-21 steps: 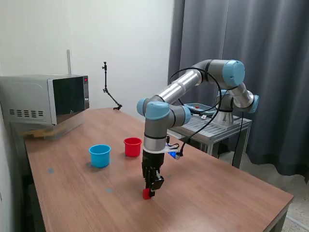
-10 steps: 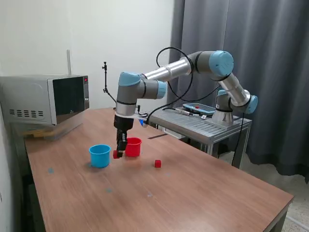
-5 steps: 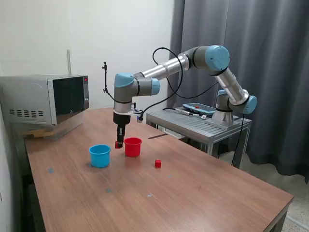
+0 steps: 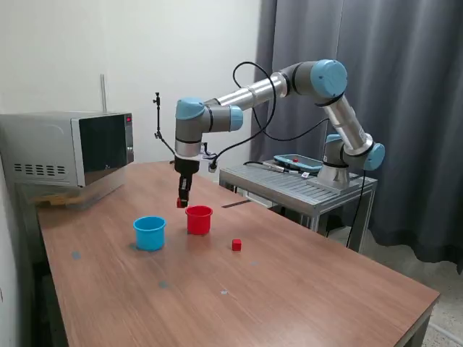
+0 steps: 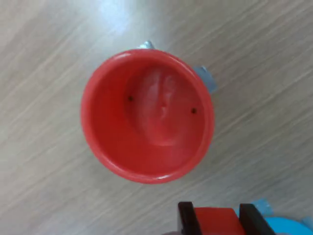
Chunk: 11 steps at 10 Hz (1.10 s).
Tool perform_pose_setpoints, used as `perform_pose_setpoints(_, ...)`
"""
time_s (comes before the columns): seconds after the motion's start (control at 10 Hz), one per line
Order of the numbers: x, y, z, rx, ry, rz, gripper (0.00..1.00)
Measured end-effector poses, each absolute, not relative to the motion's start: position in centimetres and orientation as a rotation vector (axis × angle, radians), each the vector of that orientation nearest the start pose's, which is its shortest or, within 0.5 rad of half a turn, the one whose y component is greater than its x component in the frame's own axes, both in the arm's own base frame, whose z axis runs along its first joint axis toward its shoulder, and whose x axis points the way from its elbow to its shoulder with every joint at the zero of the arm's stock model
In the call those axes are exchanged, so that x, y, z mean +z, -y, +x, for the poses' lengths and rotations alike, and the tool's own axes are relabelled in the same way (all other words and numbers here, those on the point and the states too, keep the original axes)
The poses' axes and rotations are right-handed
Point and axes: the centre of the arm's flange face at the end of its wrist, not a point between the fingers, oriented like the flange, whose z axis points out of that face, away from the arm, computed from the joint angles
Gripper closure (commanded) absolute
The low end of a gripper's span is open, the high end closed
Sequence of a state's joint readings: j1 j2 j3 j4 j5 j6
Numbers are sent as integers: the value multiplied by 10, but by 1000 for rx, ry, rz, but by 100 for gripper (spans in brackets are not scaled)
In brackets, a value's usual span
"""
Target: Place red objects in the red bin, and blue objects in the blue bin.
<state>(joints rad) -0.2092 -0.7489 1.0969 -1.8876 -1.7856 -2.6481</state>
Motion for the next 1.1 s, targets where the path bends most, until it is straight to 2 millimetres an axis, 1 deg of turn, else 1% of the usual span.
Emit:
perform_pose_setpoints(0.1,220,-56,-776,223,-2708,-1228,100)
perform_pose_setpoints(0.4,209,-64,-756,147,-2680,-1134,100)
perform_pose_setpoints(0.7,204,-66,-751,123,-2672,-1103,100)
perform_pose_setpoints(0.8,204,-66,-750,119,-2672,-1101,0)
perform_pose_setpoints(1.1,203,-66,-750,118,-2681,-1079,0)
